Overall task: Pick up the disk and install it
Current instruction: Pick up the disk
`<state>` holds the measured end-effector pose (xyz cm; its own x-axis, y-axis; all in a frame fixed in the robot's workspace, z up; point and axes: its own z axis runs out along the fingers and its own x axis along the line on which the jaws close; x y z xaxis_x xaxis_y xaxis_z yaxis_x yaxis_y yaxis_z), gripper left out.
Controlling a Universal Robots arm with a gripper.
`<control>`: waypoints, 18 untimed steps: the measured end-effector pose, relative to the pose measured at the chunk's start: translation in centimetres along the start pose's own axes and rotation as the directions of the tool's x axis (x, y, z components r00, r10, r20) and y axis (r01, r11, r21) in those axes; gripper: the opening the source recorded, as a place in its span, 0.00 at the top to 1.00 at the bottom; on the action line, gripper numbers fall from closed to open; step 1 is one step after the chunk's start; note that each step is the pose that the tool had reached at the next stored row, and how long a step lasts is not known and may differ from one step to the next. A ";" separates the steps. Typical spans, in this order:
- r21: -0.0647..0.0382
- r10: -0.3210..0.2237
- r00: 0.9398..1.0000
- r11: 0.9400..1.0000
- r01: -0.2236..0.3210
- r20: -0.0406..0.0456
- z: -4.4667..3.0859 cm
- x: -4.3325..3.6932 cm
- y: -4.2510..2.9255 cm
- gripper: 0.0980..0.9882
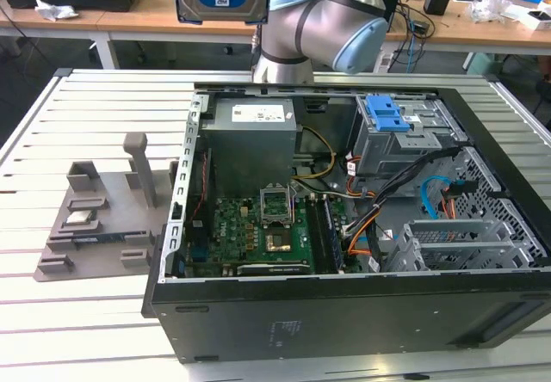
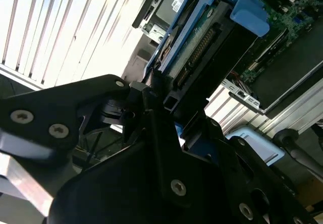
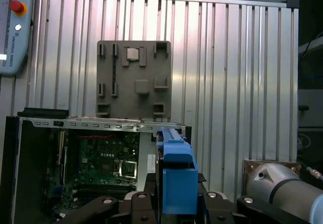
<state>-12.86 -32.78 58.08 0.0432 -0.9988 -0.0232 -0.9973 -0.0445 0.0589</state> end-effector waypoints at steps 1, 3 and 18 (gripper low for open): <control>0.000 0.000 1.000 1.000 0.000 0.000 -0.02 0.02 -0.32 0.70; 0.000 0.000 1.000 1.000 0.000 0.000 -0.04 0.03 -0.65 0.70; 0.000 0.000 1.000 1.000 0.000 0.000 -0.20 0.14 -3.32 0.70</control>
<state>-9.53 -32.78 58.08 0.0430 -0.9988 -0.0232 -0.9973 -0.0443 0.0589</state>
